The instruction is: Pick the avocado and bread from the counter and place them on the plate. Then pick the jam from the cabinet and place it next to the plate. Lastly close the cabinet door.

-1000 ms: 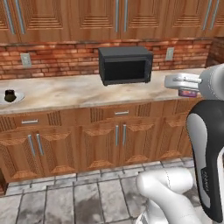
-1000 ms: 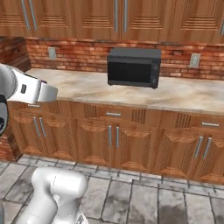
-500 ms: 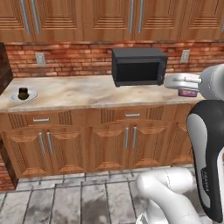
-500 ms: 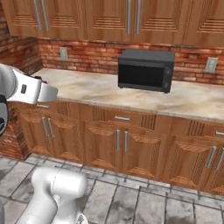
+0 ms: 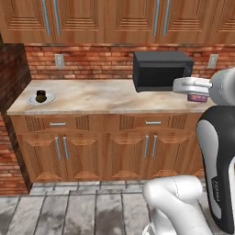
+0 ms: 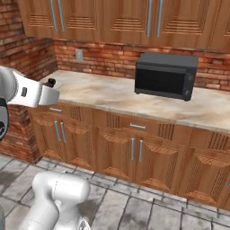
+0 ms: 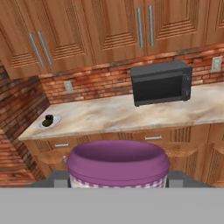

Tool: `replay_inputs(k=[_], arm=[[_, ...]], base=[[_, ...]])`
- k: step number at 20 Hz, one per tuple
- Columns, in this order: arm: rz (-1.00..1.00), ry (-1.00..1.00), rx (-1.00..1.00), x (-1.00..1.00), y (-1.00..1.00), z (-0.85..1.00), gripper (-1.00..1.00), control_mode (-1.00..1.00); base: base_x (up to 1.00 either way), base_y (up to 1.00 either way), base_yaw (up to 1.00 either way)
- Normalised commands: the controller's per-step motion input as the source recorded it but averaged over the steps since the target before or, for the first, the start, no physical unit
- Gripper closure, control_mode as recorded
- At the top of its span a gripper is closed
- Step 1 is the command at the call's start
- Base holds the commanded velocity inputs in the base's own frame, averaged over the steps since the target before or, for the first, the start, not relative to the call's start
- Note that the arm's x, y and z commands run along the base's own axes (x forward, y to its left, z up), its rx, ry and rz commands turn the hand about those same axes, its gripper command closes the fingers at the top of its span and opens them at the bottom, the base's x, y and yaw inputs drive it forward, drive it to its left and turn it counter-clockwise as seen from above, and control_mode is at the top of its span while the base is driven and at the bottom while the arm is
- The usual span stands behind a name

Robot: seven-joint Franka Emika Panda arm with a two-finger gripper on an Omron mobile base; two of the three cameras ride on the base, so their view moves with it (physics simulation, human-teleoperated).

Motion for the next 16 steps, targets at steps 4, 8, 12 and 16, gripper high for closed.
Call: replay_inputs(k=[4,8,12,16], arm=[[0.00,0.00,0.00,0.00,0.00,0.00,1.00,1.00],[0.00,0.00,0.00,0.00,0.00,0.00,1.00,1.00],[0.00,0.00,0.00,0.00,0.00,0.00,1.00,1.00],[0.00,0.00,0.00,0.00,0.00,0.00,1.00,1.00]], base=[[0.47,0.36,0.21],[0.51,0.35,0.20],[0.54,0.25,0.20],[0.66,0.14,0.18]])
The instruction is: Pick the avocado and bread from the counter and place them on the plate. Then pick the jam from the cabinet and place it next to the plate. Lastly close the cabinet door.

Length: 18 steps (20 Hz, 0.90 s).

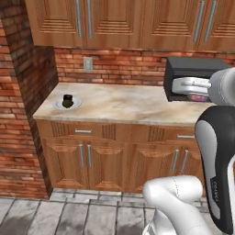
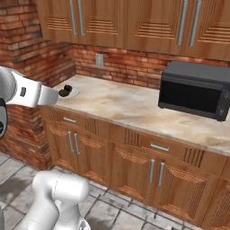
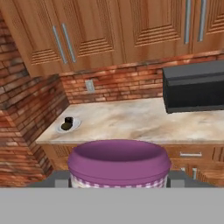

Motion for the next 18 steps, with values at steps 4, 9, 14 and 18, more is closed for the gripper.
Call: replay_inputs(k=[4,9,14,18], arm=[[0.00,0.00,0.00,0.00,0.00,0.00,1.00,1.00],[0.00,0.00,0.00,0.00,0.00,0.00,1.00,1.00],[0.00,0.00,0.00,0.00,0.00,0.00,1.00,1.00],[0.00,0.00,0.00,0.00,0.00,0.00,1.00,1.00]], base=[[0.70,0.08,0.17],[0.55,0.09,0.15],[0.53,0.21,0.10],[0.53,0.31,0.06]])
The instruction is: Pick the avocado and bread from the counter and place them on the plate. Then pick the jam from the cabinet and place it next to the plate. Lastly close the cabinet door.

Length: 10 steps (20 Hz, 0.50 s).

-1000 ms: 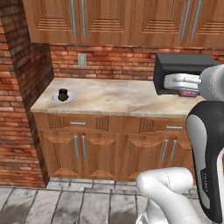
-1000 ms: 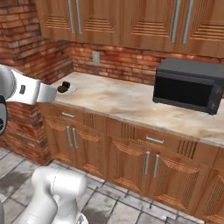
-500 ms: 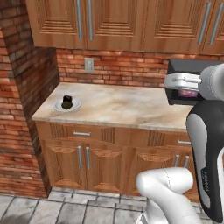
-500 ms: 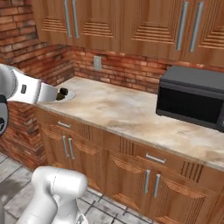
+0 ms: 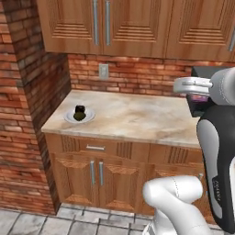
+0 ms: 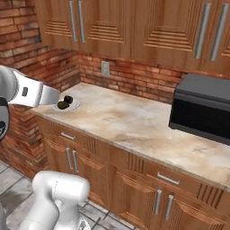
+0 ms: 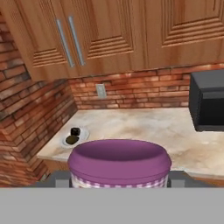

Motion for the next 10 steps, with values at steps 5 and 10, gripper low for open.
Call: replay_inputs(k=[5,10], arm=[[0.00,0.00,0.00,0.00,0.00,0.00,1.00,1.00],[0.00,0.00,0.00,0.00,0.00,0.00,1.00,1.00]], base=[[0.46,0.37,0.00],[0.44,0.34,0.00]])
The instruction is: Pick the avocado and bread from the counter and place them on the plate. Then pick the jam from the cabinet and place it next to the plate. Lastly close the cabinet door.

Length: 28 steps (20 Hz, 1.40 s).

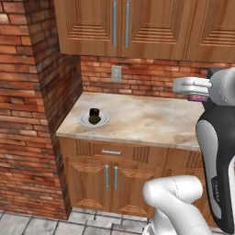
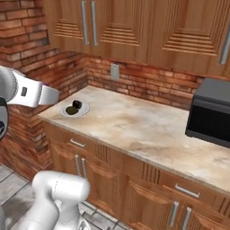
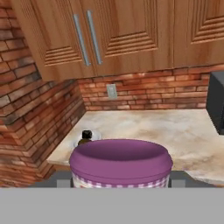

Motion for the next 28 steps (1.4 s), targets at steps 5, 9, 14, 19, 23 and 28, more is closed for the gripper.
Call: replay_inputs(k=[5,9,14,19,23,28], arm=[[0.00,0.00,0.00,0.00,0.00,0.00,1.00,1.00],[0.00,0.00,0.00,0.00,0.00,0.00,1.00,1.00],[0.00,0.00,0.00,0.00,0.00,0.00,1.00,1.00],[0.00,0.00,0.00,0.00,0.00,0.00,1.00,1.00],[0.00,0.00,0.00,0.00,0.00,0.00,1.00,1.00],[0.00,0.00,0.00,0.00,0.00,0.00,1.00,1.00]], base=[[0.60,0.21,0.00],[0.65,0.12,0.00],[0.57,0.07,0.00],[0.40,0.16,0.00],[0.24,0.18,0.00],[0.15,0.20,0.00]])
